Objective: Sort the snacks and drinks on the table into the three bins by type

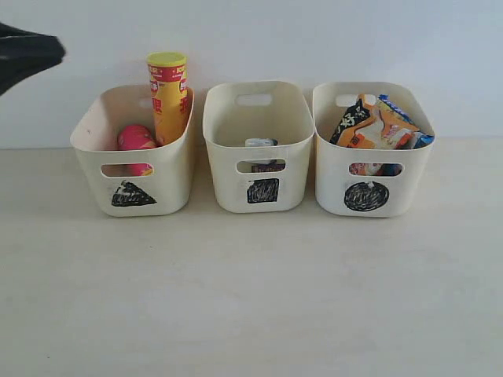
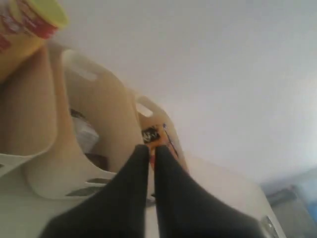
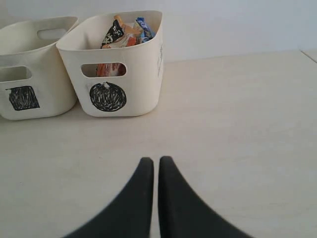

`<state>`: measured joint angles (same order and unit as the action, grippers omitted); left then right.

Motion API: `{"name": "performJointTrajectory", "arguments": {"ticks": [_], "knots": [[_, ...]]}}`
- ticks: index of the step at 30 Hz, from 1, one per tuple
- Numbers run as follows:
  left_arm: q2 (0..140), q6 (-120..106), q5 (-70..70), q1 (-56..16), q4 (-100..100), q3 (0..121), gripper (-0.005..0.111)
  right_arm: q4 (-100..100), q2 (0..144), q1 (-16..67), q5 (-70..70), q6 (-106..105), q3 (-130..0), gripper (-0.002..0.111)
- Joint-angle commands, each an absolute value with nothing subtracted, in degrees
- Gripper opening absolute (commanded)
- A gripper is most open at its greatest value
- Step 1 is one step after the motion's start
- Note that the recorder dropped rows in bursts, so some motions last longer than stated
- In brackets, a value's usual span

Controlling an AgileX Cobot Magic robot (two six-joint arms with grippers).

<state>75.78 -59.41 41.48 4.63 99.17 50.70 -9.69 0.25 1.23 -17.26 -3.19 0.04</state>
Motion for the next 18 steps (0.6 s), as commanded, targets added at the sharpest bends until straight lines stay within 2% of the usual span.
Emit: {"name": "performJointTrajectory", "arguments": {"ticks": [1,3,6,13,18], "knots": [[69.6,-60.1,41.7,12.4,99.9,44.9,0.004,-9.6,0.0,1.2,-16.5,-3.4,0.0,0.000],[64.7,-62.5,41.3,15.5,99.9,40.5,0.004,-9.6,0.0,1.2,-16.5,-3.4,0.0,0.000],[61.5,-64.0,41.3,14.7,99.9,38.2,0.004,-9.6,0.0,1.2,-16.5,-3.4,0.0,0.000],[55.4,-65.6,41.0,8.8,99.9,37.4,0.004,-9.6,0.0,1.2,-16.5,-3.4,0.0,0.000],[48.8,-65.5,34.2,6.1,99.9,37.4,0.004,-9.6,0.0,1.2,-16.5,-3.4,0.0,0.000]]}}
